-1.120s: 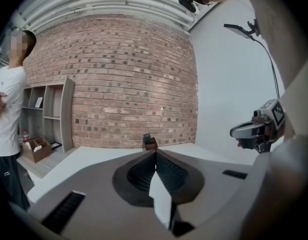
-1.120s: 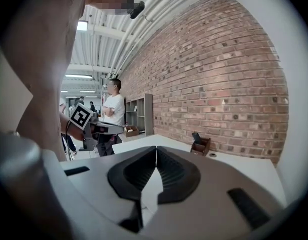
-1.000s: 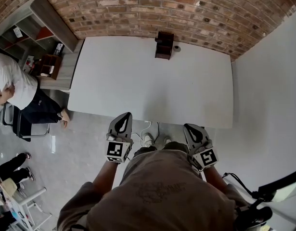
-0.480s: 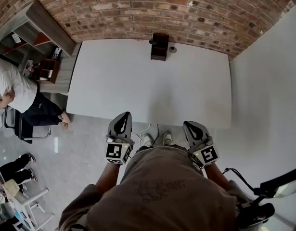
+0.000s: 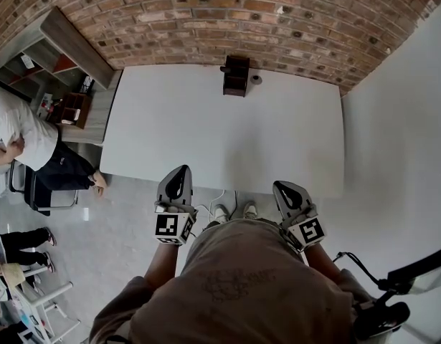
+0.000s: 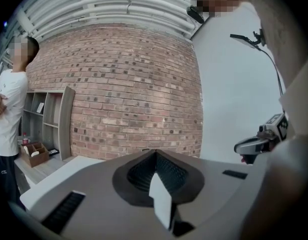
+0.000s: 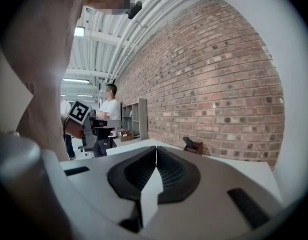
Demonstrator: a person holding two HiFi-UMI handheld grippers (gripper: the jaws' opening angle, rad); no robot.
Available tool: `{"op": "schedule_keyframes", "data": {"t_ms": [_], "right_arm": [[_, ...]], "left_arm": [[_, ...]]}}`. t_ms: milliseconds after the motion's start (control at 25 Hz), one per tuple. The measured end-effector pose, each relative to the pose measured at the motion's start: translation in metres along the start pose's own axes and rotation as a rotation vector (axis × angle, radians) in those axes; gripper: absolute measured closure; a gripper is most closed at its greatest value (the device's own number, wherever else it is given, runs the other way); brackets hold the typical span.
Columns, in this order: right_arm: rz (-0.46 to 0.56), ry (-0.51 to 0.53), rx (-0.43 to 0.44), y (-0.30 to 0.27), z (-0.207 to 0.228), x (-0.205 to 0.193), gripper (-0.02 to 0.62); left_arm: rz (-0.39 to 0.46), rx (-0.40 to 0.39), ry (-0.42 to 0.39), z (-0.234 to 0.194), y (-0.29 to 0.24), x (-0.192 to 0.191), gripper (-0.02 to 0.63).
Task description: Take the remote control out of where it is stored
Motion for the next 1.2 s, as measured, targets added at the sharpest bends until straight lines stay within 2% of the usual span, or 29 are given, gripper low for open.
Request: {"op": "schedule_keyframes", "data": {"t_ms": [440,600,680,760,880,1040,1200], "right_arm": [[0.002,0.002,0.013,-0.003,0.004,-0.002,0.583],[0.002,0.000,0.010,-0.002,0.006,0.001,0.583],[-0.002,0.005,0.004,-0.004,0.009,0.004,0.583],[-0.012,0.033,-0.005,-0.007,0.016,0.008,0.583],[-0.033,0.105,-0.024,-0.017,0.036,0.013,0.583],[-0.079,0.177,-0.005,-0.047,0.058,0.027,0.583],[-0.113,0.312,0.016,-0.085,0.068,0.041,0.581]], "left_arm": [[0.034,-0.003,-0.022,0.010,-0.004,0.006,0.595],[-0.007,-0.014,0.001,0.013,-0.002,-0.001,0.595],[0.002,-0.009,-0.007,0.012,-0.002,0.001,0.595],[0.024,0.000,-0.021,0.011,-0.002,0.006,0.595],[0.006,0.005,-0.004,0.013,0.002,0.003,0.595],[0.009,0.013,0.001,0.015,0.008,0.003,0.595],[-0.016,0.013,0.013,0.018,0.017,-0.004,0.595]]}}
Point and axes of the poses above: the fingertips, and each gripper's own axes: y backward along the fingers, z to its right, x out of its top, the point moved 7 cm from there along y, backward along the fingers, and after that the axes turned 13 degrees about -y, right-handed, at the moved point
